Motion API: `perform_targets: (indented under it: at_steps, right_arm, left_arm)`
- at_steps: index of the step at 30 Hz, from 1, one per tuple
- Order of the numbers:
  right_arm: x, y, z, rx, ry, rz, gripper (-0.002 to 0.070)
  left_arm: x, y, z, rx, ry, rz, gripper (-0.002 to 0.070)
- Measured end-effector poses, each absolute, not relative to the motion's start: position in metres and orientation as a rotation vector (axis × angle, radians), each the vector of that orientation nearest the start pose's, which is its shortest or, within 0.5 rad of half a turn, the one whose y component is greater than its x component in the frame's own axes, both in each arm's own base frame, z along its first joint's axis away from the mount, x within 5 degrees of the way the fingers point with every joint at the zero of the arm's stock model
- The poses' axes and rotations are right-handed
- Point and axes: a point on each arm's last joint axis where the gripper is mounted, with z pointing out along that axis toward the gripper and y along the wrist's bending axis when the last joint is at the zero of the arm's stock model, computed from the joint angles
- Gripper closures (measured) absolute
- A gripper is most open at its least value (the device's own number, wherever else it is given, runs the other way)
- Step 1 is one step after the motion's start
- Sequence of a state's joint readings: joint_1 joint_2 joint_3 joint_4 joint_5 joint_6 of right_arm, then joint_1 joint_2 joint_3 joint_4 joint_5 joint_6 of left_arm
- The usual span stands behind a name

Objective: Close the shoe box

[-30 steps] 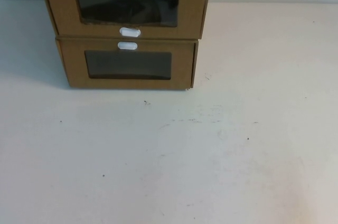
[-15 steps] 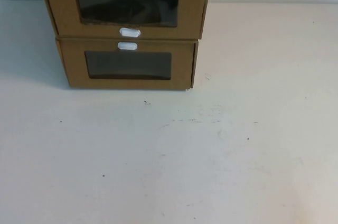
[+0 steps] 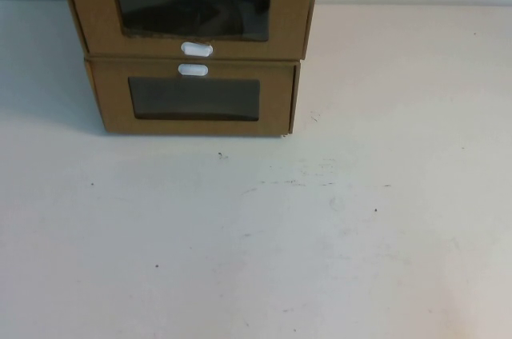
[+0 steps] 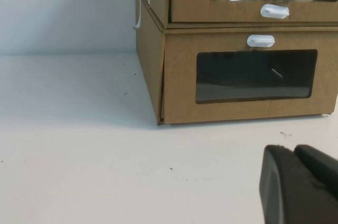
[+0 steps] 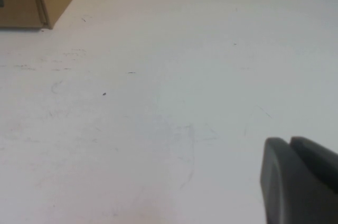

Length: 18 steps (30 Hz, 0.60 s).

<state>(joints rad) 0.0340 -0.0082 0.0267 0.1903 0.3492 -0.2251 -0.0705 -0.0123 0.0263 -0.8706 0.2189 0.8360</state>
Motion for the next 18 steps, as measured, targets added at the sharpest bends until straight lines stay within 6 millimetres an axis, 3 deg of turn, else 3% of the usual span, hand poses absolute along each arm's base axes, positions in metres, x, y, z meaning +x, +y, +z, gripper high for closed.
perform_targets:
  at_steps: [6,12,18]
  right_arm:
    - [0.053,0.008,0.174,-0.119,1.841,0.051,0.0687]
    - [0.053,0.008,0.174,-0.118,1.841,0.053,0.0687]
    - [0.053,0.008,0.174,-0.118,1.842,0.053,0.0687]
  left_arm:
    - [0.054,-0.018,0.193,0.159,1.623,-0.195,0.0677]
    - [0.056,-0.008,0.196,0.189,1.583,0.002,0.0677]
    - [0.055,-0.005,0.182,0.194,1.736,0.042,0.0677]
